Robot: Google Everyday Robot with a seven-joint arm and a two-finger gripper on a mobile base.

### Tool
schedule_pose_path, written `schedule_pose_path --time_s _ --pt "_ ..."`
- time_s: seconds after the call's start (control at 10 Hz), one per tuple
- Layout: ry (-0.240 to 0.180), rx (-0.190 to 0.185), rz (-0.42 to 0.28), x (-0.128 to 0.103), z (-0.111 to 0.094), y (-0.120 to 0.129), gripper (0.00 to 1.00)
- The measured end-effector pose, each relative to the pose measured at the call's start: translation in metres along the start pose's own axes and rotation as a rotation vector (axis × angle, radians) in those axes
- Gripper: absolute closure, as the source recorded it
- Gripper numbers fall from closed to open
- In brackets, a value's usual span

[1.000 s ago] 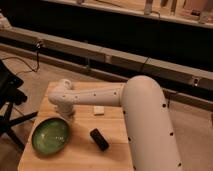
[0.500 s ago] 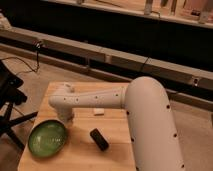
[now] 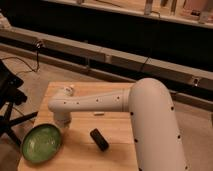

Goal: Push the ceramic bowl across the table

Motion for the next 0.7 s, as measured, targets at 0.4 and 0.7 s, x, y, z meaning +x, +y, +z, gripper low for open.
schedule_pose_path --time_s 0.4,0.7 --pt "-0.048 0.017 -0.048 -0.021 0.005 -0.001 1.00" --pt "-0.043 0.042 -0.029 -0.021 -0.007 0.000 0.92"
